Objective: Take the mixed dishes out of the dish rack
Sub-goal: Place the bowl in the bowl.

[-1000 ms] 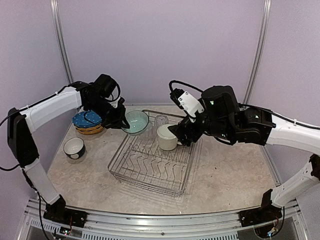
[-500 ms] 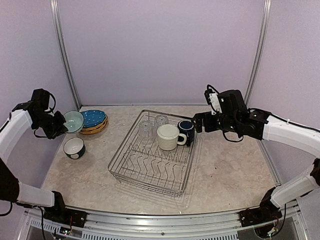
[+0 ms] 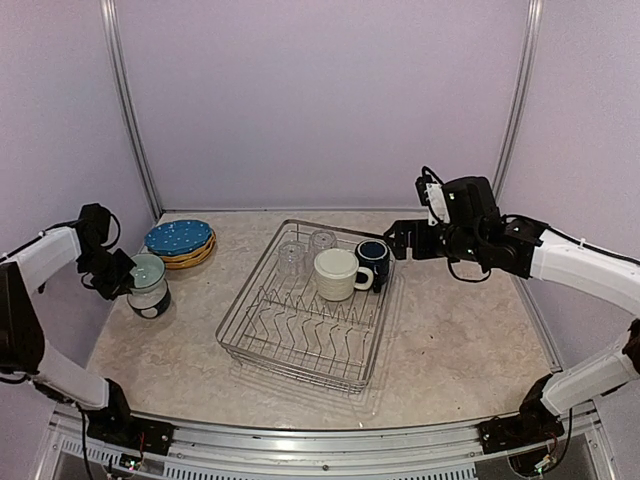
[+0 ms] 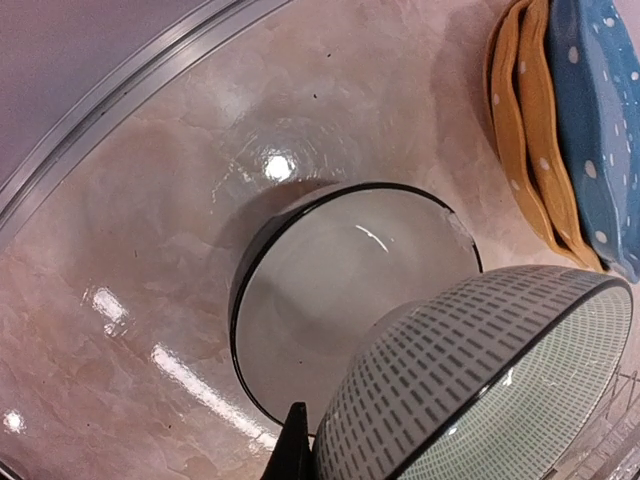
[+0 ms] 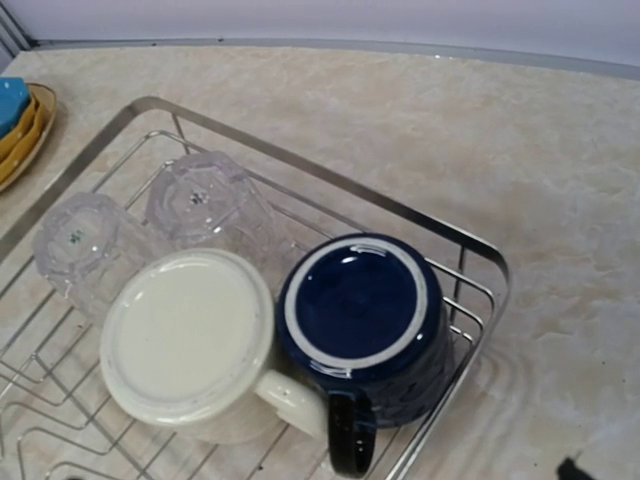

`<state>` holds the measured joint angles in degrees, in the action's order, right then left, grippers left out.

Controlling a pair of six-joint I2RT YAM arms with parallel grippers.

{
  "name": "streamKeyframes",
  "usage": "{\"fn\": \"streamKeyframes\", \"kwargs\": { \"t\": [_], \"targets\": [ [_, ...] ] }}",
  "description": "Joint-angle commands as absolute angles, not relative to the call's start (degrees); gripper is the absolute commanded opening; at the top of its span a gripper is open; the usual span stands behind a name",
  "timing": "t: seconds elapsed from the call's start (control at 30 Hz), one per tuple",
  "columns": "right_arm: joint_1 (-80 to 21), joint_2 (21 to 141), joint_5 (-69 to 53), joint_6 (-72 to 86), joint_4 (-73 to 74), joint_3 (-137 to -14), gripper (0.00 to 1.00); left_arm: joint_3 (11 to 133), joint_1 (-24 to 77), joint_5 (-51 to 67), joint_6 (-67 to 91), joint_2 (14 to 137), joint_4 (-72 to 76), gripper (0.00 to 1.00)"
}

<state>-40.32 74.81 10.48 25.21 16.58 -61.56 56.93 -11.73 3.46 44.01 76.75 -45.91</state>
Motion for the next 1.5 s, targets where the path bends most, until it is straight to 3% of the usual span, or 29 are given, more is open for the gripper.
{"fn": "streamKeyframes", "kwargs": {
  "t": [0.0, 0.73, 1.47],
  "targets": [
    [-39.9, 72.8, 10.0, 26.3, 17.8, -62.2, 1.0, 57.9, -12.1, 1.6, 45.8, 79.6, -41.4, 0.0],
    [-40.0, 72.6, 8.9, 27.2, 16.7, -61.1, 1.0, 53.8, -12.2, 4.4, 47.7, 85.8, -35.8, 0.05],
    [-40.0, 74.7, 6.7, 26.0, 17.5, -62.6, 1.0, 50.3, -11.9, 4.4, 47.9, 77.5, -37.0, 0.36]
  ]
}}
